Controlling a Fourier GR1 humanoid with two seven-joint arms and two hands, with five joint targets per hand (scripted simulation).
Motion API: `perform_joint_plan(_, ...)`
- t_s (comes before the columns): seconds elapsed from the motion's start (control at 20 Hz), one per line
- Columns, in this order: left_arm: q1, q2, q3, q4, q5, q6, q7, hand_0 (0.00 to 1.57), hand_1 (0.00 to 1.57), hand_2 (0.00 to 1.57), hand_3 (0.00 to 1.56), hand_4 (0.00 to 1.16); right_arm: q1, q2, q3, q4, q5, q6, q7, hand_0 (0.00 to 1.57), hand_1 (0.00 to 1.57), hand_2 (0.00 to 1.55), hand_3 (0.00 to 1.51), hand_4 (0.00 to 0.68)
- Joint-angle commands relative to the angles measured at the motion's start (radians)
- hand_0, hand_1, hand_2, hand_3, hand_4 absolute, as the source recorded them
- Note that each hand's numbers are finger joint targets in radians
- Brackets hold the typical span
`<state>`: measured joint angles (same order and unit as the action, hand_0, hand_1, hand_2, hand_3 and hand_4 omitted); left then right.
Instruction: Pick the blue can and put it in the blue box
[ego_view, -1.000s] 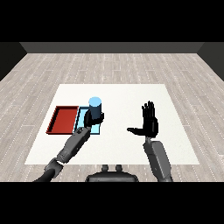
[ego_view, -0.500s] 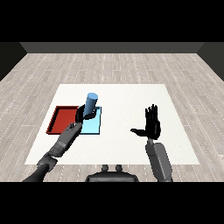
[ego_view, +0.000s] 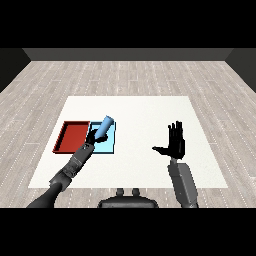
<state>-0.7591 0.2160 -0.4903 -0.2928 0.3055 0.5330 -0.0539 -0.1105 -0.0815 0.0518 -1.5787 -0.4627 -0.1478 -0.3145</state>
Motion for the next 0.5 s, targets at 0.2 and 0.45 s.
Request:
perform_joint_plan(0.2,-0.065,-0.058,0.126,0.196,0.064,0.017,0.024,1.46,1.46,1.31,0.0,0.7,0.026,-0.021,-0.029,0.045,-0.002,0.029,-0.012,0.0,0.0,0.0,0.0,0.0)
perform_joint_plan(0.45,-0.061,-0.037,0.119,0.266,0.027,-0.091,0.013,0.0,0.0,0.0,0.0,0.0,-0.009,0.005,-0.028,0.119,0.022,0.045,-0.072,0.0,0.0,0.0,0.0,0.0)
